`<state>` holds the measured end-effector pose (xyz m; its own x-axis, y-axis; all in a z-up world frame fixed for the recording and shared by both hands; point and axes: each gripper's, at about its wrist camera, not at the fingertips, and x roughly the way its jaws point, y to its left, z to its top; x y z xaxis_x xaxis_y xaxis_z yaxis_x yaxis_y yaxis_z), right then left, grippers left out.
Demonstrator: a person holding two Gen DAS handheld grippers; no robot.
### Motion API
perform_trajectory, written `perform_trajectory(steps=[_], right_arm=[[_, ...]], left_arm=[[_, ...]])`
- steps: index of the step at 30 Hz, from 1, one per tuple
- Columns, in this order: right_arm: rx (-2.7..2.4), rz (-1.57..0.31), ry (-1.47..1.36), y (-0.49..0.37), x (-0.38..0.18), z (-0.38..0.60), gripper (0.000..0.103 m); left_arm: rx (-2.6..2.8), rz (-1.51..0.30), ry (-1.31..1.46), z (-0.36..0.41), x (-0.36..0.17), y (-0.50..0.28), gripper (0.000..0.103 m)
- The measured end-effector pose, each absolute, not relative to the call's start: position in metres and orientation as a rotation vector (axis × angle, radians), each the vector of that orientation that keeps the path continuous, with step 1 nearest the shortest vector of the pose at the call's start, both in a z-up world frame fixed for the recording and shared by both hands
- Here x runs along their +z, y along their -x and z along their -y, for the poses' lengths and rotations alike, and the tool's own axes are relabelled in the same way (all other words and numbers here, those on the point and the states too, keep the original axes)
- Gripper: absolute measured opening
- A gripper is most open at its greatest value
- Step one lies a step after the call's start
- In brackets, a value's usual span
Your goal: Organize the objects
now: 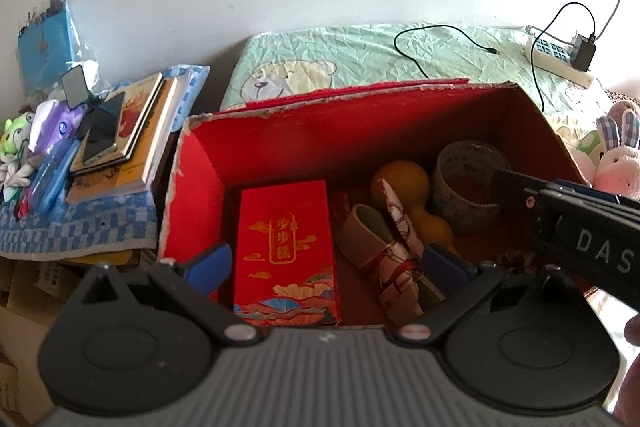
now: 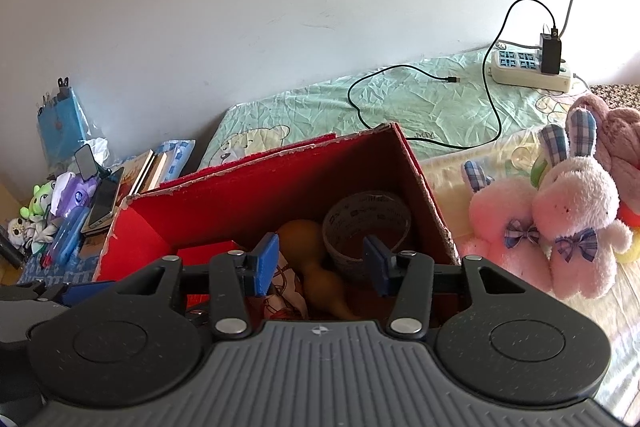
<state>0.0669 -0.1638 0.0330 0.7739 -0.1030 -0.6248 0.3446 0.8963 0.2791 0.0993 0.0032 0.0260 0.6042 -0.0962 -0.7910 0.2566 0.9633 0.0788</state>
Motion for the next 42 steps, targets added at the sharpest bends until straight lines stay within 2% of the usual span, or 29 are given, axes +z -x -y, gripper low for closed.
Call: perform_trajectory(steps=[42], right_arm=[[-0.288, -0.62, -0.38, -0.0625, 0.0292, 0.164, 0.051]], left_arm=[[-0.211, -0.895, -0.218, 0.0026, 0.0228, -0.0998, 0.102]])
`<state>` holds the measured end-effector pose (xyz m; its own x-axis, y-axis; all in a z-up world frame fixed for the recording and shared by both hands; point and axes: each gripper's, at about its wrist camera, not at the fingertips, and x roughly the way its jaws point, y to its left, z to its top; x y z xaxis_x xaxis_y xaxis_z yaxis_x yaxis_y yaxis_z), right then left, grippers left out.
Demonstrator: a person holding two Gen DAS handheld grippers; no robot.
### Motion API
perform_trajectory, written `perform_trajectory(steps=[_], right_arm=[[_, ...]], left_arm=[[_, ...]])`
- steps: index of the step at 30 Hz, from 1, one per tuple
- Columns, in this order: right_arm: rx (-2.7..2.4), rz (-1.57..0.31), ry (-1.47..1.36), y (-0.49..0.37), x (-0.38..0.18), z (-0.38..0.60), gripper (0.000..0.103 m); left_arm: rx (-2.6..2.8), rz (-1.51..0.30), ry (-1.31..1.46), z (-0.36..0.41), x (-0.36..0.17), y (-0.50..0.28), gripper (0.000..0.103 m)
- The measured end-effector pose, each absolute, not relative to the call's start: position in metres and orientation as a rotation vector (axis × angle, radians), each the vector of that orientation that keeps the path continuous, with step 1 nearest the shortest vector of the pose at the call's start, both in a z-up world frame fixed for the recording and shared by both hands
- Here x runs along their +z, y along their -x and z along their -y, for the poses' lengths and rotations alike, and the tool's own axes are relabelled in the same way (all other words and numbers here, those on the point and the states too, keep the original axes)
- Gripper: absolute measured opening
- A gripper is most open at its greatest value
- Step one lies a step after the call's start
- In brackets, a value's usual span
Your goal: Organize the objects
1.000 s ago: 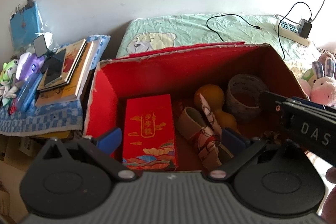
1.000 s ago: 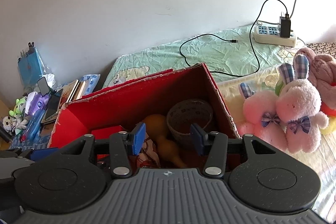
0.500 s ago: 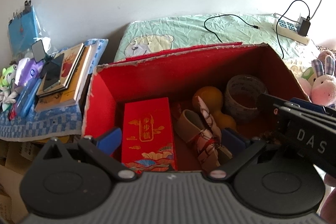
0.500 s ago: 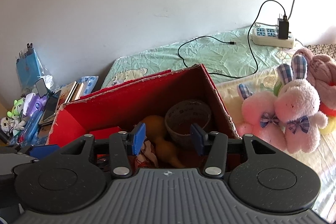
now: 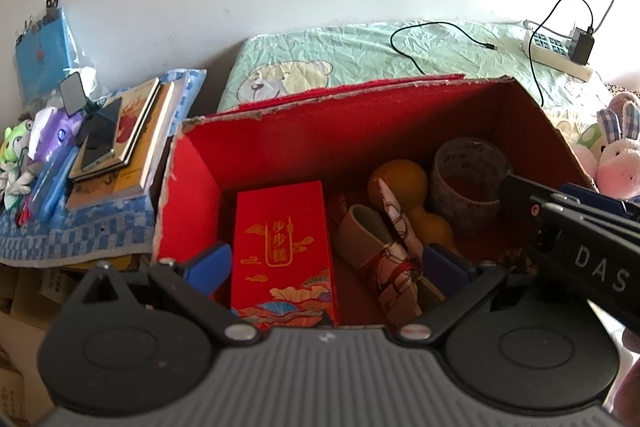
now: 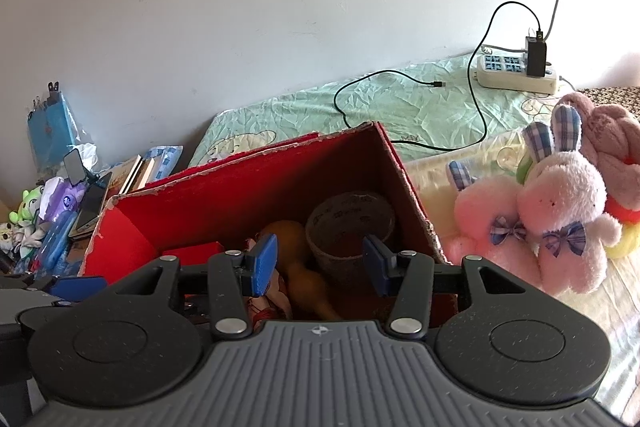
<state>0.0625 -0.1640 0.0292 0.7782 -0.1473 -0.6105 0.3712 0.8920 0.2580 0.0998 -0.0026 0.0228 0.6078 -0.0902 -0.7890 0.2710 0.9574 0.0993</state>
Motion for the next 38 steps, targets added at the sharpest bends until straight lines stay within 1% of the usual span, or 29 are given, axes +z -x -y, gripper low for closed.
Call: perform_trajectory(steps=[15, 19, 30, 35, 38], right_arm=[[-0.264, -0.644, -0.381, -0.0675, 0.0264, 0.165, 0.052], [-0.27, -0.655, -0.381, -0.0687, 0.0252, 0.1658, 0.054], [-0.28, -0.66, -0.379, -0.0679, 0.0254, 0.1643, 0.055], [-0.279, -0.658, -0.376, -0.0669, 0.0261, 0.1638, 0.055], [-0.278, -0.65, -0.377, -0.0643, 0.028, 0.1631, 0.055]], left_arm=[[-0.188, -0.911, -0.214, 0.001, 0.0197, -0.104, 0.102], [-0.192, -0.915, -0.215, 0.0021, 0.0185, -0.1037, 0.102], [-0.217, -0.939, -0.205, 0.0015, 0.0155, -0.1066, 0.102], [-0.226, -0.933, -0.203, 0.0012, 0.0152, -0.105, 0.098], [-0.218, -0.923, -0.2, 0.0004, 0.0178, -0.1017, 0.097]])
